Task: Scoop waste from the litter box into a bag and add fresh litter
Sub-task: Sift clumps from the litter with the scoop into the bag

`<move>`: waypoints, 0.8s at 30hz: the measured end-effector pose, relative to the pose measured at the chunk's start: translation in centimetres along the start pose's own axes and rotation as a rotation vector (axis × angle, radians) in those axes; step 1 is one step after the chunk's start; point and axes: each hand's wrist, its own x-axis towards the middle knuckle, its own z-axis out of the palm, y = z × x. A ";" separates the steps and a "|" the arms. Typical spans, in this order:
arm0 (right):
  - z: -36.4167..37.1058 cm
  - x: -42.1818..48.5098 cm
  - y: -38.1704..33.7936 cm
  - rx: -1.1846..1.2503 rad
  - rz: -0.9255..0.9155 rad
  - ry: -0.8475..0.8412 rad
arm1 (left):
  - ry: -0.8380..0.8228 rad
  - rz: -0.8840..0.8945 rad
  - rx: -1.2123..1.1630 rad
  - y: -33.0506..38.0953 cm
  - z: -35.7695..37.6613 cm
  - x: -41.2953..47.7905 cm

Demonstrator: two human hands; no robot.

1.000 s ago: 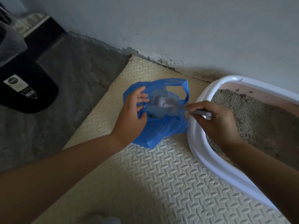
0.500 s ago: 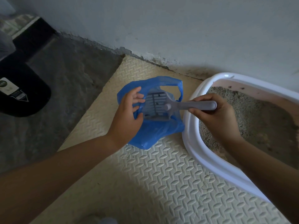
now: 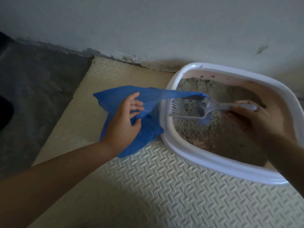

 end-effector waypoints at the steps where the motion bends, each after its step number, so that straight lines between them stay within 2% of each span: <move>1: -1.7 -0.1 0.4 -0.031 0.010 0.037 | -0.030 0.006 -0.005 0.3 0.9 0.1; 6: -8.4 -1.8 1.4 -0.160 0.093 0.138 | -0.151 0.037 -0.026 1.7 5.0 1.4; 10: -10.8 -3.2 0.6 -0.194 0.047 0.175 | -0.195 0.066 0.028 1.8 7.0 2.8; 14: -13.0 -3.8 0.1 -0.544 -0.023 0.225 | -0.199 0.116 0.120 1.3 7.7 3.6; 17: -13.3 -3.7 -0.7 -0.847 -0.092 0.165 | -0.235 0.161 0.199 1.0 8.2 4.5; 20: -13.2 -3.8 -0.9 -0.981 -0.136 0.129 | -0.277 0.207 0.305 1.0 8.7 6.0; 24: -12.3 -4.1 -0.9 -1.115 -0.127 0.132 | -0.254 0.156 0.382 0.8 8.9 8.0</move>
